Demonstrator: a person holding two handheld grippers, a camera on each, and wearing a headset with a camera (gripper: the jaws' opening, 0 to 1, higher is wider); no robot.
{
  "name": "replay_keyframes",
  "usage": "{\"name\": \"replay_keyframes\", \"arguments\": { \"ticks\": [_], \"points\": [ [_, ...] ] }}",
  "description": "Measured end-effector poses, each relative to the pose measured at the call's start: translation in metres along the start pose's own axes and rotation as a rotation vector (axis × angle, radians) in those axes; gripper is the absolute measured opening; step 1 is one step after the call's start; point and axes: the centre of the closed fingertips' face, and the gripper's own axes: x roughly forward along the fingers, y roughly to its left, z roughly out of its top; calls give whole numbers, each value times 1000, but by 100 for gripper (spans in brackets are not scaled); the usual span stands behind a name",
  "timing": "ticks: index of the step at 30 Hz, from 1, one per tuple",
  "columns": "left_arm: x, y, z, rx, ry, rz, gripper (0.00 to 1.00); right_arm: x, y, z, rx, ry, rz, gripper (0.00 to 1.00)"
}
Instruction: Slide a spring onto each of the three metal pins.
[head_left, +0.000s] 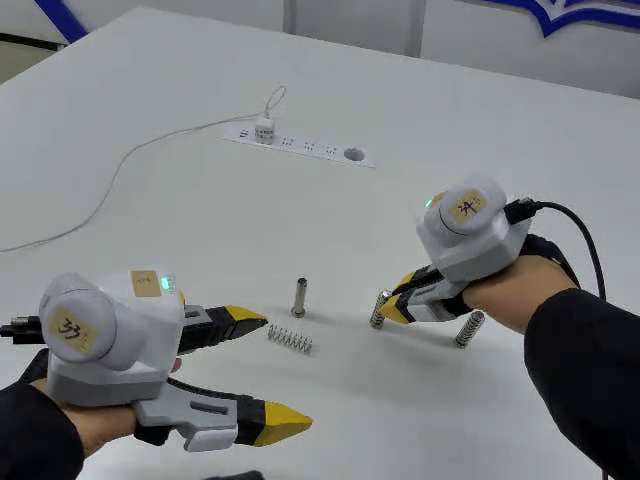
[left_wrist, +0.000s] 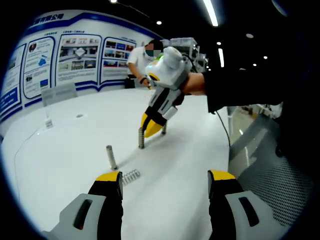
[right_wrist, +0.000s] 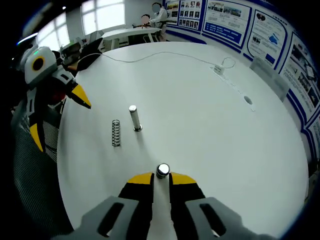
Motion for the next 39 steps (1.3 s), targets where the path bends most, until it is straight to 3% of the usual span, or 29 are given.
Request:
{"name": "replay_keyframes", "arguments": {
  "ticks": [8,14,29,39],
  "points": [
    [0,-1,0,3,2,-4,71,0,13,-17,25,15,7,13],
    [1,-2,-1,7,5,-8,71,0,29,-20,25,17,24,13],
    [1,-3,-1,15,8,-11,71,11,62,12,-26,-26,89,13],
    [2,-3,-1,12,9,-14,71,31,78,33,-76,-39,129,15]
  ]
}}
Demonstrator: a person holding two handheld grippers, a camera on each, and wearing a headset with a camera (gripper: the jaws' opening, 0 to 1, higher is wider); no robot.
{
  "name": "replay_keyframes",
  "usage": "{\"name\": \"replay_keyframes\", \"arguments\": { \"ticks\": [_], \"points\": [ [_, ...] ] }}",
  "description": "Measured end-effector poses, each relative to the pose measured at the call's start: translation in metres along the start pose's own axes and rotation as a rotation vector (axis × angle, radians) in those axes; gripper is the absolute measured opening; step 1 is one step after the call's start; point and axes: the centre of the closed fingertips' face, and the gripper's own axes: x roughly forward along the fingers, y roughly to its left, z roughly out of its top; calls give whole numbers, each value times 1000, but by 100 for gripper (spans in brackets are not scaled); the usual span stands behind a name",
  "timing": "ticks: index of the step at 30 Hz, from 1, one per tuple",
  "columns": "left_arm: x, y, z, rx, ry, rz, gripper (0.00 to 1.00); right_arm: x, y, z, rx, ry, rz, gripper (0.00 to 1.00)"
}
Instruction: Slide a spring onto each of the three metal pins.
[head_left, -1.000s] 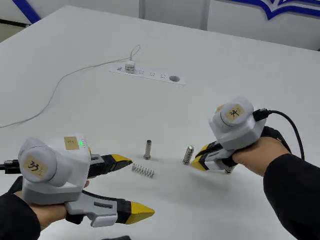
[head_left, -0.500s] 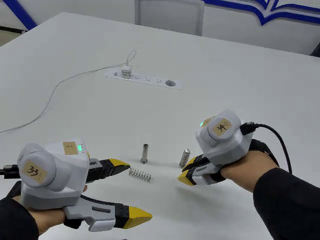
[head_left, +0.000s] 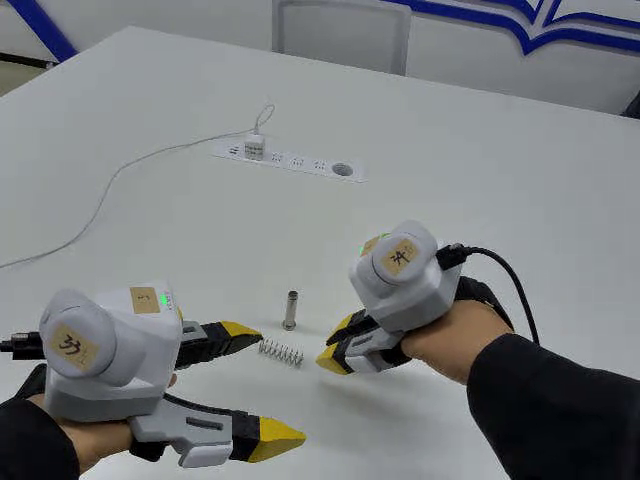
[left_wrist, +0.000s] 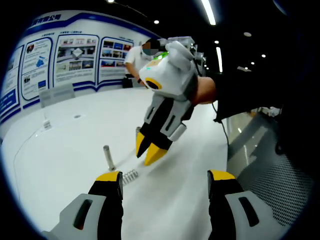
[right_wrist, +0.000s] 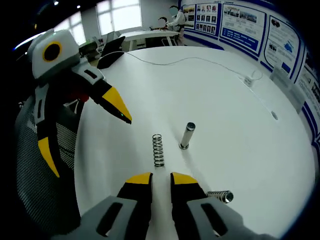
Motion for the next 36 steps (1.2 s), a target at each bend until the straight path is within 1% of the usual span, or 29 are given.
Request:
{"name": "replay_keyframes", "arguments": {
  "ticks": [5,16,26,30,32,36],
  "points": [
    [-1,1,0,-2,-1,5,70,9,2,2,-20,9,10,15],
    [-1,2,-1,-5,6,14,70,22,2,3,-18,12,30,16],
    [-1,4,-2,-8,10,23,70,28,2,1,-12,14,41,15],
    [-1,5,-2,-8,10,26,70,29,2,1,-14,10,42,14],
    [-1,5,-2,-8,10,27,70,30,2,1,-20,8,45,12],
    [-1,5,-2,-8,10,27,70,29,3,0,-18,11,45,12]
  ]
}}
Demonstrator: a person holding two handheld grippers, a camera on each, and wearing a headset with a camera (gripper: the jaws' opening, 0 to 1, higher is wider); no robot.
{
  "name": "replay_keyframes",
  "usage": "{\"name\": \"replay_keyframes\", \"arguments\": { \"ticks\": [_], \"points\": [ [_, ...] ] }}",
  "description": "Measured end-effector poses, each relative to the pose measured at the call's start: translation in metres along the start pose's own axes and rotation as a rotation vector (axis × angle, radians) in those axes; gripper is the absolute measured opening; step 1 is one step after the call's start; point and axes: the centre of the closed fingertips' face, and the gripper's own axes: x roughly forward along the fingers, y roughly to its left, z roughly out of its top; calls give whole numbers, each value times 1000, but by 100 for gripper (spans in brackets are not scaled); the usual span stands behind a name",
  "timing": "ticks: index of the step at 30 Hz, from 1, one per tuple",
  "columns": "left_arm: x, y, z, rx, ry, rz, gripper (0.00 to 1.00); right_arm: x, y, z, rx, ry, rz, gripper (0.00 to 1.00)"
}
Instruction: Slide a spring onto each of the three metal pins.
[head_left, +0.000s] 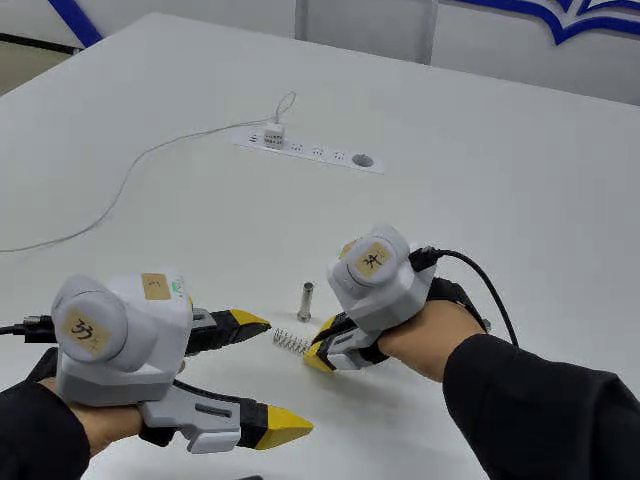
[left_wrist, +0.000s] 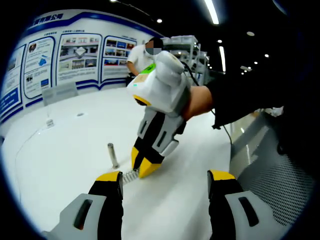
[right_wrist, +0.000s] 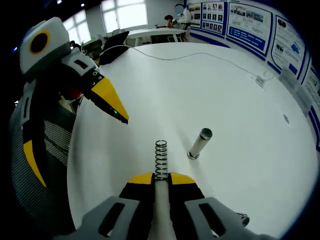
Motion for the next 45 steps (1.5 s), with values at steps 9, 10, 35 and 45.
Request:
{"name": "replay_keyframes", "arguments": {
  "ticks": [9,10,35,45],
  "points": [
    [0,-1,0,2,0,-5,70,-9,2,2,-11,2,-6,12],
    [0,-2,0,3,0,-6,70,-11,3,3,-13,1,-8,12],
    [0,-6,2,16,-4,-24,70,-39,13,18,-71,20,-22,12],
    [0,-7,3,21,-7,-29,70,-44,11,18,-68,25,-31,12]
  ]
}}
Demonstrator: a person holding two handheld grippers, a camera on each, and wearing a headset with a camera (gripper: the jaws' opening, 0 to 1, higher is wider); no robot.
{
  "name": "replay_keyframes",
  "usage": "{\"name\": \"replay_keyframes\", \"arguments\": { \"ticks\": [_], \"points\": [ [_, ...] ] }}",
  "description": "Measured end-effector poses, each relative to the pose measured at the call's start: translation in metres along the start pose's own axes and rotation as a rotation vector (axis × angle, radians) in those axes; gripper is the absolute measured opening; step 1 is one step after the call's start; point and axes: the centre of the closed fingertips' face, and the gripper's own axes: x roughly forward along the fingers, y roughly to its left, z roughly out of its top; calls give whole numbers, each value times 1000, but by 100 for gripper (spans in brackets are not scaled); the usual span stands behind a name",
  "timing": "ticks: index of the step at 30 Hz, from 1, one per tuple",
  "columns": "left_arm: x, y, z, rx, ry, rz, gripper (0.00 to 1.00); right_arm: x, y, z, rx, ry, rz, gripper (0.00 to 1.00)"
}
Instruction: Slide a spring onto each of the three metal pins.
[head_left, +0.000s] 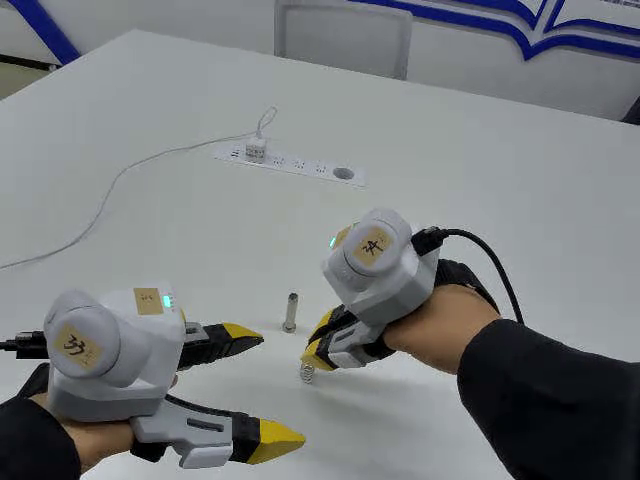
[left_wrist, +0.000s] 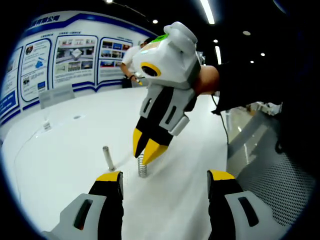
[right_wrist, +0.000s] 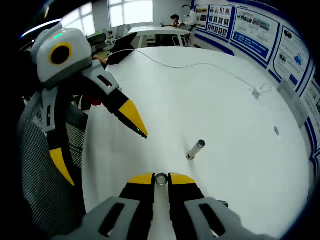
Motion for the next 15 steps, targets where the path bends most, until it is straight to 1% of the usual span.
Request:
{"name": "replay_keyframes", "arguments": {
  "ticks": [9,15],
  "points": [
    [0,0,0,2,-4,-1,70,-18,-10,15,19,-35,-19,12],
    [0,1,1,2,-7,2,70,-33,-19,30,1,-57,-44,12]
  ]
}}
